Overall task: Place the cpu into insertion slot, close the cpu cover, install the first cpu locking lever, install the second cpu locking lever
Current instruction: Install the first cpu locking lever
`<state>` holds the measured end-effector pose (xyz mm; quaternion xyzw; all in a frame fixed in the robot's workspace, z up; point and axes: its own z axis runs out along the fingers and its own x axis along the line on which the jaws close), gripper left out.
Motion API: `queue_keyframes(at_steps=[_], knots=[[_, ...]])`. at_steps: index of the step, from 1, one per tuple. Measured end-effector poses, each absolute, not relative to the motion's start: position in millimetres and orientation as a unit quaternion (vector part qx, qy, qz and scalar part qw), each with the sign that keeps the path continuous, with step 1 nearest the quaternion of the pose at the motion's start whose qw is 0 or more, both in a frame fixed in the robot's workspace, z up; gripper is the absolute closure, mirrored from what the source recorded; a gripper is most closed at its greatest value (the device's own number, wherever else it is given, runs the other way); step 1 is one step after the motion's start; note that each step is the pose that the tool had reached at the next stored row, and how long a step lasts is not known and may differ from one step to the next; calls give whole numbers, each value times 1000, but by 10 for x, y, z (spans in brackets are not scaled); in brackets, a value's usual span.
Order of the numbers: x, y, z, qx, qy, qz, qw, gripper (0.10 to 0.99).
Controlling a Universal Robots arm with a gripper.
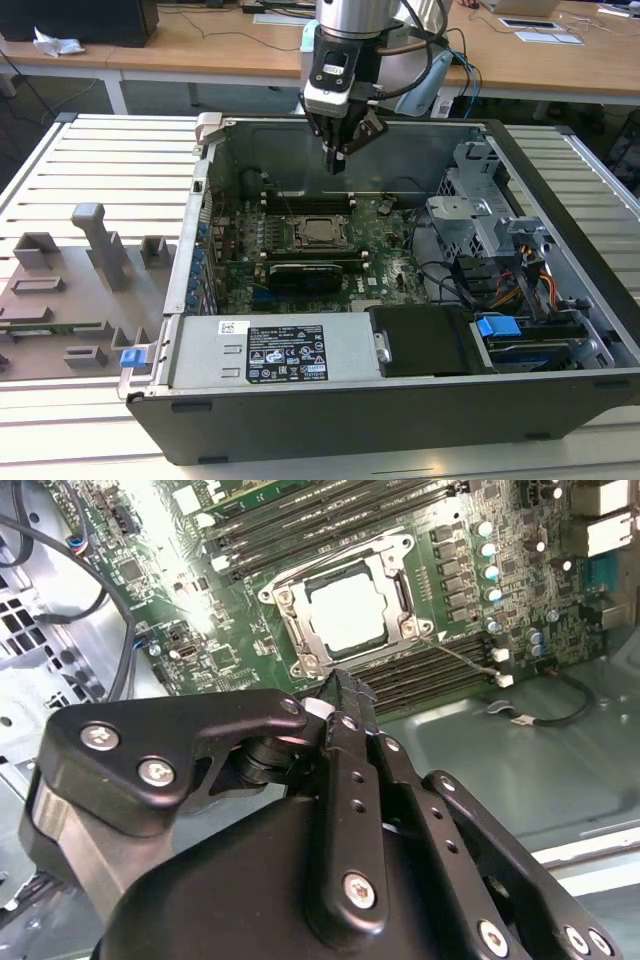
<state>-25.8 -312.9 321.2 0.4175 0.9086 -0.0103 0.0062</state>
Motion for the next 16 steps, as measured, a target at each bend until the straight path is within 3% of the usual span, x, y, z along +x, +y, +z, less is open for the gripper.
queue_keyframes(at_steps=[16], knots=[[-258, -3129, 3212, 373, 928, -10, 7, 980]])
